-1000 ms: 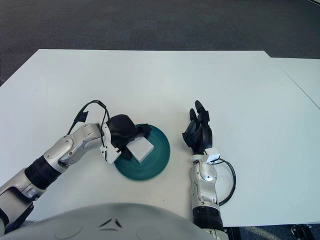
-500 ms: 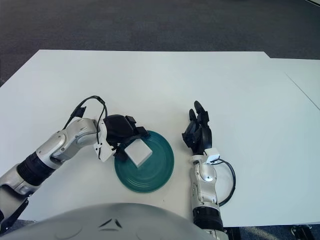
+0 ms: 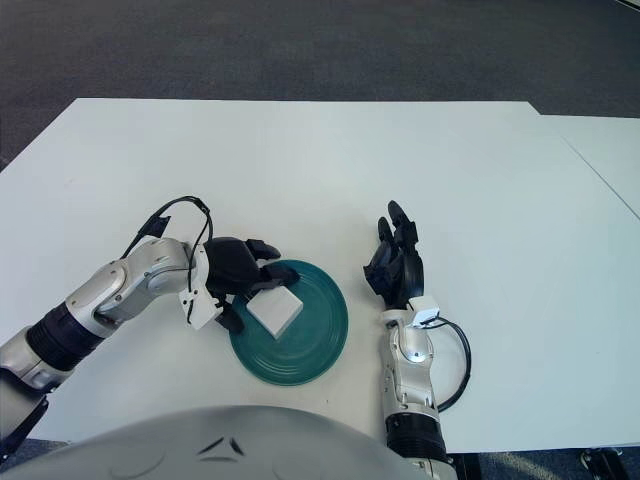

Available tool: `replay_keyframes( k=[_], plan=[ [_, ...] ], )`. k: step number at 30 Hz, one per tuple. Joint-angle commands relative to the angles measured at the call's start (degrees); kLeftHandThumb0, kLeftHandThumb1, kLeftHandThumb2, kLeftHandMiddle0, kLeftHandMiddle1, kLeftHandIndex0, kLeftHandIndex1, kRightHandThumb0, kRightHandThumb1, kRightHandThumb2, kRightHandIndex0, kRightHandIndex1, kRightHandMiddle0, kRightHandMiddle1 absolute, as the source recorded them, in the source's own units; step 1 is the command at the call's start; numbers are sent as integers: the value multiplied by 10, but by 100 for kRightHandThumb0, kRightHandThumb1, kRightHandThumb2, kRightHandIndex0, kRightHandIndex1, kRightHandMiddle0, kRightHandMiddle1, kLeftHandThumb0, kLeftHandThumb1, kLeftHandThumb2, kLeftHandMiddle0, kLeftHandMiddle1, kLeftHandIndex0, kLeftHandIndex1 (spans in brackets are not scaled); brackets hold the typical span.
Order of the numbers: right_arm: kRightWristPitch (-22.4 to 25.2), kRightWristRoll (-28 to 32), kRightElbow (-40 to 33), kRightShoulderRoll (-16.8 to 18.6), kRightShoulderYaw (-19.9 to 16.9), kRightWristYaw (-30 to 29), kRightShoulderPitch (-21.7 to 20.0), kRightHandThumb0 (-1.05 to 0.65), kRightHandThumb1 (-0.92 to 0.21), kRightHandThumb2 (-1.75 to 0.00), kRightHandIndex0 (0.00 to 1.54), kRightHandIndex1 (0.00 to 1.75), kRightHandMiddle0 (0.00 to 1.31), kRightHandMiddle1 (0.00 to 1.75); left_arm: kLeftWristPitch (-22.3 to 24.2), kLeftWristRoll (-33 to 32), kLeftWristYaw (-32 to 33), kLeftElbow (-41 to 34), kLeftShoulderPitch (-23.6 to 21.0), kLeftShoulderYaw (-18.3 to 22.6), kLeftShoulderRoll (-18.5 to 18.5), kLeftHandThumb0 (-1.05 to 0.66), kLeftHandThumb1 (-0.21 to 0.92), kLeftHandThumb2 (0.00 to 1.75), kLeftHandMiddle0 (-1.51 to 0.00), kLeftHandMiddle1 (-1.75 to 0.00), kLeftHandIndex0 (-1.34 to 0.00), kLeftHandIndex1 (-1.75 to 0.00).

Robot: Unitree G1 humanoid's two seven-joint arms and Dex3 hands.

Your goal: Put the charger into the plate.

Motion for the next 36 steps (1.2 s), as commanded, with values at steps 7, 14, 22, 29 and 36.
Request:
replay_keyframes(
  k=[7, 14, 22, 29, 36],
  plan=[
    [23, 1, 47, 13, 5, -1, 42, -85, -92, -93, 15, 0, 0, 39, -3, -7, -9, 1, 4, 0, 5, -105, 92, 59, 0, 0, 0, 0],
    [21, 6, 49, 14, 4, 2, 41, -84, -92, -92, 15, 0, 0, 39, -4, -7, -10, 2, 2, 0, 4, -105, 92, 60, 0, 0, 0, 0],
    [25, 8, 53, 14, 2, 3, 37, -84, -92, -91, 15, 0, 0, 40, -9, -4, 17, 7, 6, 8, -1, -105, 92, 62, 0, 0, 0, 0],
    [13, 8, 63, 19, 0, -2, 32, -85, -92, -89, 15, 0, 0, 40, -22, -11, 104, 25, 16, 43, -12, -105, 92, 59, 0, 0, 0, 0],
    [10, 7, 69, 21, 1, -4, 29, -90, -92, -87, 13, 0, 0, 42, 20, -117, 158, 32, 21, 134, -43, -105, 92, 67, 0, 0, 0, 0]
  ],
)
